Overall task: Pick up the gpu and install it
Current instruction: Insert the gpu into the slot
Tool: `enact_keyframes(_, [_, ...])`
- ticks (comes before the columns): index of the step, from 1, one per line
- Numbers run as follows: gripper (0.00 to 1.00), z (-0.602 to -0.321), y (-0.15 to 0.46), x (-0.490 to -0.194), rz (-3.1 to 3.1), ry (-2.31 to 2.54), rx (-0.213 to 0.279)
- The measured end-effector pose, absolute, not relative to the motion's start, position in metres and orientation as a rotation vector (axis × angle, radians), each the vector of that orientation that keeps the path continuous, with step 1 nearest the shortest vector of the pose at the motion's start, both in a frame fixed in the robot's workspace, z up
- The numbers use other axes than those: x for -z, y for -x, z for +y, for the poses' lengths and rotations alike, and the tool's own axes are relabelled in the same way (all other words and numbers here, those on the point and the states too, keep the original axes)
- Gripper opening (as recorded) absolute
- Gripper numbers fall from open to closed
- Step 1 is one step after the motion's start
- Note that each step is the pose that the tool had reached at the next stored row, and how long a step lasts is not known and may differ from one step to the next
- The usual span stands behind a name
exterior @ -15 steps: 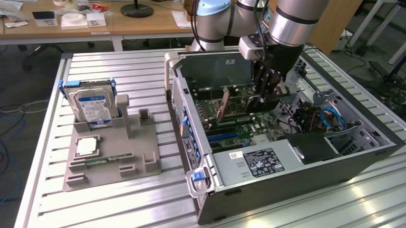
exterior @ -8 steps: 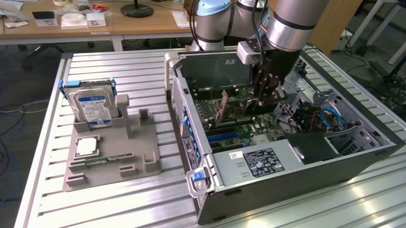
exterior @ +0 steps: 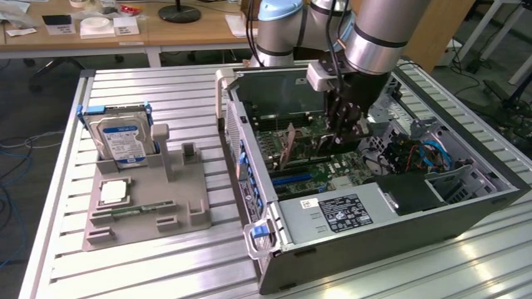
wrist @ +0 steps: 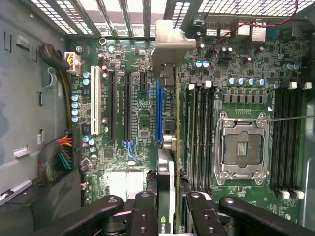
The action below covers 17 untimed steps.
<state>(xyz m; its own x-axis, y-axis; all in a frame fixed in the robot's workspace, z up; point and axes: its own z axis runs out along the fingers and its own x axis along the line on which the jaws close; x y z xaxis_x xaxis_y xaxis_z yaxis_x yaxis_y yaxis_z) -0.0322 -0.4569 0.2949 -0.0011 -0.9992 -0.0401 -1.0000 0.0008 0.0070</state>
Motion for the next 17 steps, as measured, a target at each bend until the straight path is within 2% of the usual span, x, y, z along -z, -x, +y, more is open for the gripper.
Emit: enact_keyframes(17, [0.27, -0.457, 0.043, -0.287, 2.201, 2.199, -0.053])
